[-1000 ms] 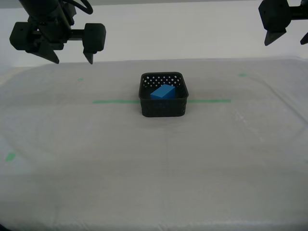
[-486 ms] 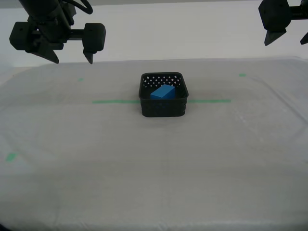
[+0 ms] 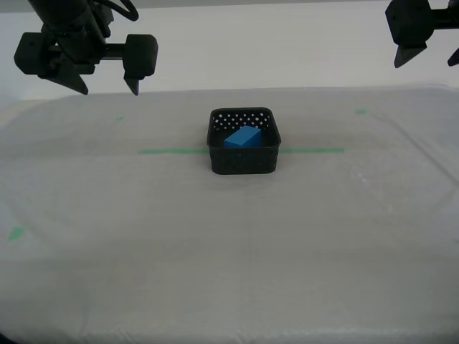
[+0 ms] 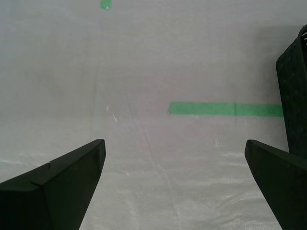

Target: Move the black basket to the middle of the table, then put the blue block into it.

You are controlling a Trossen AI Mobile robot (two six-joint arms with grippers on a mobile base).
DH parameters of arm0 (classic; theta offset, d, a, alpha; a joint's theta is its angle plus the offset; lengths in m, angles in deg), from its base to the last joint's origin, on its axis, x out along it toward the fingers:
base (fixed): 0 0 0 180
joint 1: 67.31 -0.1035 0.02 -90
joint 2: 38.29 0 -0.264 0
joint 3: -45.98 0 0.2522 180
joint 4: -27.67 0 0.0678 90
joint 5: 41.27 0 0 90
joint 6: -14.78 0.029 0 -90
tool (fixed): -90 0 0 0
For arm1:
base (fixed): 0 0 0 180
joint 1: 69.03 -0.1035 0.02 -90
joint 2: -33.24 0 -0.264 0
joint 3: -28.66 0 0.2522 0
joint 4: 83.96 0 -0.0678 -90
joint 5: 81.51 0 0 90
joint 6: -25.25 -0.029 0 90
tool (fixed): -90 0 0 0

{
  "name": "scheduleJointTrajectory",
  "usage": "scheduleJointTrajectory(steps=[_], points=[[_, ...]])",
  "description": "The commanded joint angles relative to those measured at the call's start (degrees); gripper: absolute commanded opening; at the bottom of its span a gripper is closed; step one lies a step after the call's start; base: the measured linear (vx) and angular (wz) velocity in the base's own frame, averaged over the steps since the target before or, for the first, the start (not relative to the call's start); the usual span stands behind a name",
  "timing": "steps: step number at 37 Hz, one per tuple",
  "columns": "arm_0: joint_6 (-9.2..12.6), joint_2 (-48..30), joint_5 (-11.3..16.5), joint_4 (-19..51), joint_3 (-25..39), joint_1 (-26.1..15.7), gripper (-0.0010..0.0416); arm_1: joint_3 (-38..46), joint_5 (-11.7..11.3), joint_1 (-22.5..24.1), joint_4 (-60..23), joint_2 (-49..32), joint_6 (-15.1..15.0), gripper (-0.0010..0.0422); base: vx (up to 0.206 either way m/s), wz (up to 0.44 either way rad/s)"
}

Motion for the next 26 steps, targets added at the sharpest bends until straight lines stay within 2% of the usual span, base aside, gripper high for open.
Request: scheduleJointTrajectory(steps=[1,26], points=[[-0.07,0.02,-0.15,-0.13,0.07,-0.04,0.0399,0.04,-0.31,-0.02,0.00,0.02,-0.04,0.0400,0.000,0.000],[-0.07,0.02,-0.15,-0.13,0.07,-0.07,0.0398,0.04,-0.31,0.00,0.02,0.02,-0.04,0.0400,0.000,0.000]])
